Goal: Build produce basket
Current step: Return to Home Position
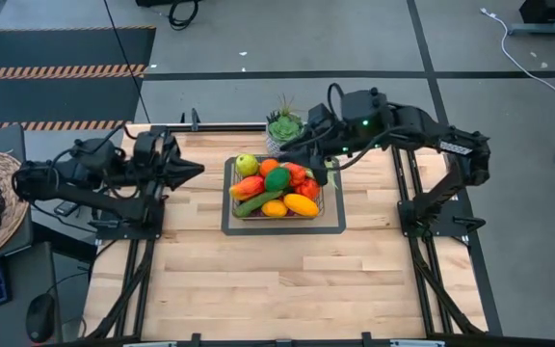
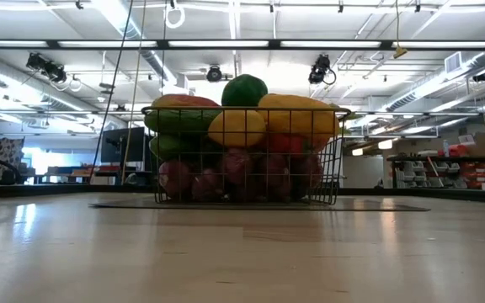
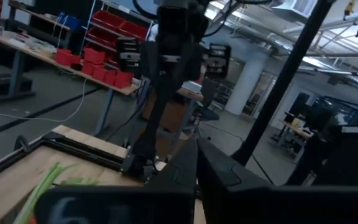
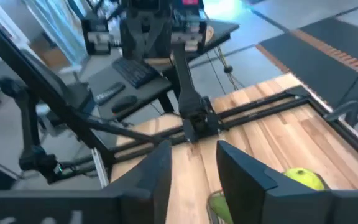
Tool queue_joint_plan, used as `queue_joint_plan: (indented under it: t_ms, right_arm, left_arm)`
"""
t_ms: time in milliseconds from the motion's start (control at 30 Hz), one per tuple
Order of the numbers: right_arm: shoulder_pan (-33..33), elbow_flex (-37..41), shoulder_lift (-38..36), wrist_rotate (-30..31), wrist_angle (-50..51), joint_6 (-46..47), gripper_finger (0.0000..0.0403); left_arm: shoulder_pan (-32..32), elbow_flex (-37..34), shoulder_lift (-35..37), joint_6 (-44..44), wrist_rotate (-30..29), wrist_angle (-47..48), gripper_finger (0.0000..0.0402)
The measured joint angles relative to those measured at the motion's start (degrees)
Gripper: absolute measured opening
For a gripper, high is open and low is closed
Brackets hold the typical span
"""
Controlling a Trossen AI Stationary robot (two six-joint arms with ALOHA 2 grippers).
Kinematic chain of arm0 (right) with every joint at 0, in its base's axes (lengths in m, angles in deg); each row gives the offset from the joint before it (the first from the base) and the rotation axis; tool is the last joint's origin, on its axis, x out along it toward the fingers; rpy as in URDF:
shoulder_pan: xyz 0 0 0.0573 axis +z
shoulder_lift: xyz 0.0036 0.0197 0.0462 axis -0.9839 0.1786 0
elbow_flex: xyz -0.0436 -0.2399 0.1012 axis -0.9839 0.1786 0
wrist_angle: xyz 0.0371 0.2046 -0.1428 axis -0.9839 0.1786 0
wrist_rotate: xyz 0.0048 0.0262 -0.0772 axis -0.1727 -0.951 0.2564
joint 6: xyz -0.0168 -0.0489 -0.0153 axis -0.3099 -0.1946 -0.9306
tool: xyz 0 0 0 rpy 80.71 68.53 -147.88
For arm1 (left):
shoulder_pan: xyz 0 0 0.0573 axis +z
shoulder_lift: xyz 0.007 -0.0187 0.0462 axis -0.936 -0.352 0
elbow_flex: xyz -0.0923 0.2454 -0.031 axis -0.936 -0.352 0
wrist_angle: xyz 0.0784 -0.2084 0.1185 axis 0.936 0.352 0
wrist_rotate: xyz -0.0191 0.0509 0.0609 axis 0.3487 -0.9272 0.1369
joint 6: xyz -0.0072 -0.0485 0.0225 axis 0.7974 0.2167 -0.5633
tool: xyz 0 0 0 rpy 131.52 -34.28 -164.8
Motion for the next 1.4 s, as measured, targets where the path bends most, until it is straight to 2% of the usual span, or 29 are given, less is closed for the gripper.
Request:
queue_joint_plan:
  t_ms: [267,467,600,800,1067,1200,1267,1400]
  right_arm:
    - [-0.79,17.9,-10.31,-0.89,-11.92,2.7,0.0066]
    - [-0.6,31.72,-20.53,1.48,-20.87,6.74,0.0009]
    - [-0.58,39.23,-27.53,4.28,-23.87,10.62,0.0013]
    - [-0.58,48.18,-34.69,5.35,-24.99,16.25,0.0019]
    - [-0.58,57.07,-39.76,5.35,-37.96,19.76,0.0009]
    - [-0.58,58.48,-40.57,5.35,-38.87,20.19,0.0017]
    - [-0.58,58.54,-40.57,5.3,-38.8,19.92,0.0017]
    - [-0.58,58.54,-40.41,5.19,-38.8,19.86,0.0011]
  left_arm:
    - [-1.52,-0.99,0.29,-1.27,0.0,3.25,0.0004]
    - [-1.67,-11.05,6.29,1.89,0.01,-4.36,0.0002]
    - [-1.66,-16.19,10.9,4.77,0.0,-8.74,0.0002]
    - [-1.66,-17.25,15.31,3.26,-0.02,-8.69,0.0001]
    - [-1.63,-17.25,19.25,-1.96,-0.66,-8.66,0.0001]
    - [-1.63,-17.27,19.37,-4.52,-0.67,-8.88,0.0001]
    - [-1.63,-19.05,19.34,-5.68,-0.64,-13.53,0.0001]
    - [-1.63,-28.99,20.01,-5.57,-0.65,-31.09,0.0]
